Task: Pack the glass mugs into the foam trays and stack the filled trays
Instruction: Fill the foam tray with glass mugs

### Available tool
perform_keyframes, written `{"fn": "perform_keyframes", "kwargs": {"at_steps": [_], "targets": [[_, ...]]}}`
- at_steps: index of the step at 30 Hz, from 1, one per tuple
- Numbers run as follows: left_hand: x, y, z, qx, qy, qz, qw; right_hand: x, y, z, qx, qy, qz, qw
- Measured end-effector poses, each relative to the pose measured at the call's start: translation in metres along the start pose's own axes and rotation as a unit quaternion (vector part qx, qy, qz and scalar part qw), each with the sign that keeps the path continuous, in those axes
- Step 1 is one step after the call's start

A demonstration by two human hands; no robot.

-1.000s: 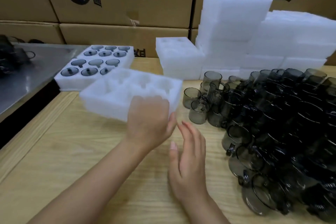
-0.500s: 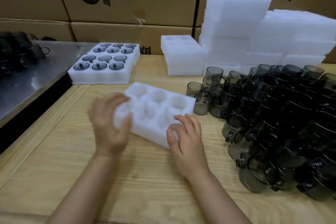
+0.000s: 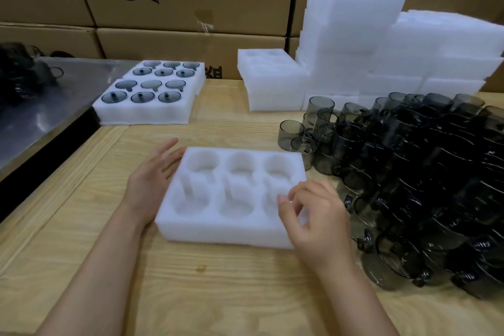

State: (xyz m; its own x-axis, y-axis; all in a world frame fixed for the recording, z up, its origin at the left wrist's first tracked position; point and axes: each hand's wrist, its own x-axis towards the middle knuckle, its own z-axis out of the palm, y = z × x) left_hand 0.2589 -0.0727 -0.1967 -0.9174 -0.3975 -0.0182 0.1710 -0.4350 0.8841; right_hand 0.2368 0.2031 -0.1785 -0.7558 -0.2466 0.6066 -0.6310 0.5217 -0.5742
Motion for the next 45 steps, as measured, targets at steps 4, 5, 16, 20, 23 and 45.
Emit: {"fn": "perform_keyframes", "kwargs": {"at_steps": [4, 5, 16, 20, 23, 45], "targets": [[-0.001, -0.01, 0.008, 0.126, -0.01, 0.055, 0.99, 0.004, -0.004, -0.008, -0.049, 0.002, 0.03, 0.998], [-0.001, -0.011, 0.008, 0.139, -0.015, 0.064, 0.988, 0.007, -0.005, -0.01, -0.048, 0.003, 0.044, 0.998], [-0.001, -0.014, 0.003, 0.161, -0.074, 0.05, 0.983, 0.091, 0.026, -0.032, -0.301, -0.044, 0.12, 0.945], [-0.001, -0.015, 0.004, 0.151, -0.076, 0.044, 0.985, 0.101, 0.034, -0.03, -0.366, -0.11, 0.166, 0.909], [-0.002, -0.014, 0.005, 0.146, -0.081, 0.038, 0.985, 0.102, 0.038, -0.03, -0.372, -0.115, 0.16, 0.907], [-0.004, -0.013, 0.009, 0.167, -0.073, 0.041, 0.982, 0.064, 0.012, 0.002, 0.06, -0.051, 0.112, 0.991]]}}
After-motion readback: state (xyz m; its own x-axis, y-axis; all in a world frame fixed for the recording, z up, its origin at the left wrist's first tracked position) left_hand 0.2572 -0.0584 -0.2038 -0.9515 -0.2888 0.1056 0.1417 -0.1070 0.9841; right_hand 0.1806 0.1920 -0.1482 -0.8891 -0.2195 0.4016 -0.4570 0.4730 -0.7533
